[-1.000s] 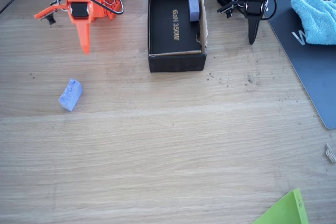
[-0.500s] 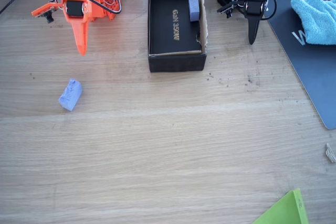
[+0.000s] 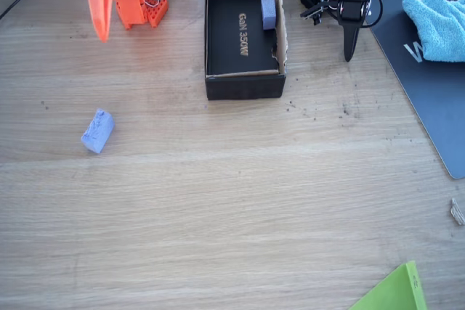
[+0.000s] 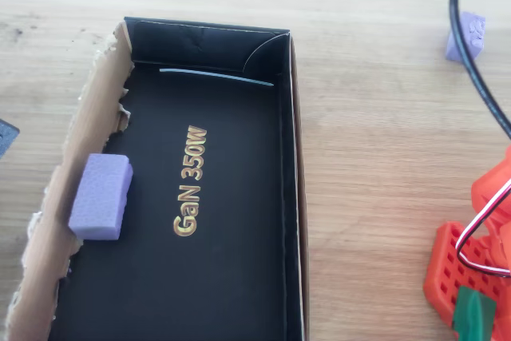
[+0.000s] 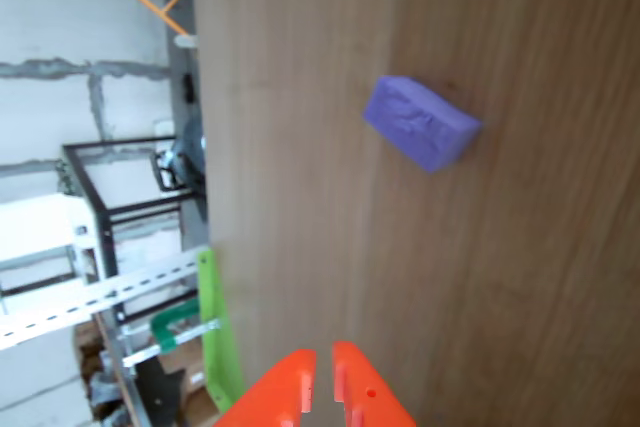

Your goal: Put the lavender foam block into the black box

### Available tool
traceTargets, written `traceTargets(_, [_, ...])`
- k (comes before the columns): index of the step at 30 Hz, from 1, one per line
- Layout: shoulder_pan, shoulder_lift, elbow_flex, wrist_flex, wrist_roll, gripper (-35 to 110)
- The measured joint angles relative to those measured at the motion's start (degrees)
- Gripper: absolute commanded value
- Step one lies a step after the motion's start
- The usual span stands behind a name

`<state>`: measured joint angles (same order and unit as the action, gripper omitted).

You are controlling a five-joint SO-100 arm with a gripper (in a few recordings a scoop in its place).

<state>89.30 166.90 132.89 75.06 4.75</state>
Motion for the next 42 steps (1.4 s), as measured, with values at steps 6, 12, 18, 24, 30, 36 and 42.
traceTargets(6, [-0.6,-8.7,-11.1,1.8,-0.8,0])
traceTargets(12, [1.1,-13.3,-14.9,2.1,10.7,0])
traceTargets(18, [7.0,-18.9,-18.8,4.9,29.5,0])
traceTargets(24, [14.0,-21.8,-20.3,7.2,36.4,0])
traceTargets(30, [20.3,-22.2,-22.9,12.4,40.0,0])
traceTargets(36, [28.7,-25.3,-28.8,20.0,43.2,0])
traceTargets(42, [34.9,-25.9,-32.8,28.3,40.9,0])
